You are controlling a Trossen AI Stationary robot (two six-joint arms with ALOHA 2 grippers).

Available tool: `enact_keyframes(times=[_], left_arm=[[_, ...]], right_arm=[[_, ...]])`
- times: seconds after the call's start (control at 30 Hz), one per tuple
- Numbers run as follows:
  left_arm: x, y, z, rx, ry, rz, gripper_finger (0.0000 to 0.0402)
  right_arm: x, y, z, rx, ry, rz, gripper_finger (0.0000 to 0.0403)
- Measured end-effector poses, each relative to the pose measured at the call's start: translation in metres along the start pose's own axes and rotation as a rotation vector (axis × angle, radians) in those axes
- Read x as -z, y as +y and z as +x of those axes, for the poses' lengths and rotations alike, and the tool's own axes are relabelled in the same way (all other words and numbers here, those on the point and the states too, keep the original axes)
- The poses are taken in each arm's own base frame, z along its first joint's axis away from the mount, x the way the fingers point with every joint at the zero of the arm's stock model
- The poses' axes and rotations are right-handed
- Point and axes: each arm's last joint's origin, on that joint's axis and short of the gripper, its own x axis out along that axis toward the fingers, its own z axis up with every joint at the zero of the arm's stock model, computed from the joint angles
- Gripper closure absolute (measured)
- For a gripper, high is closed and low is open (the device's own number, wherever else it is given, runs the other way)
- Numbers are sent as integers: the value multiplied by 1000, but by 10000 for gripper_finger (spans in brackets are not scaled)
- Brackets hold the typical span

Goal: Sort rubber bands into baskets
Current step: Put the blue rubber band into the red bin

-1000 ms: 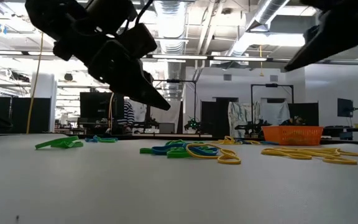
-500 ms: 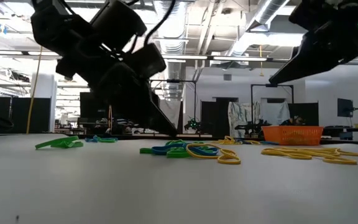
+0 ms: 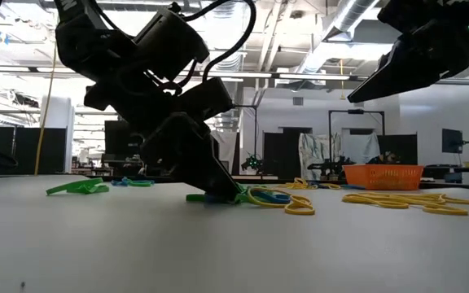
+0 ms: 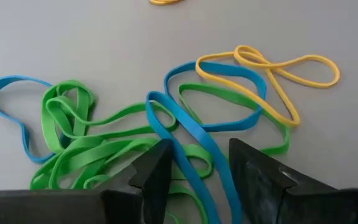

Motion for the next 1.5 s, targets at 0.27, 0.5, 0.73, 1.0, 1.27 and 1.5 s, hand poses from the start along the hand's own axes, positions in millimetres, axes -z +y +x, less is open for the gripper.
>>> enact_keyframes(times=[0.27,0.5,0.73,1.0,1.27,1.5], left_arm=[[0,0,-2,15,20,12,342],[-1,0,-10,54,63,22,318],[-6,3,-31,0,121,28,222],[-14,-2,-42,12,101,28,213],[-10,0,-39,-67,119,-5,252],[-12,6,-36,-57,95,-25,293]], right_arm=[[-1,0,0,-2,-5,5,173],[-1,0,0,-3,-7,8,173],[-1,0,0,-6,-7,10,173],[-1,1,0,-13,-5,9,173],[-2,1,0,-16,-15,17,173],[-3,1,0,-17,-20,22,173]])
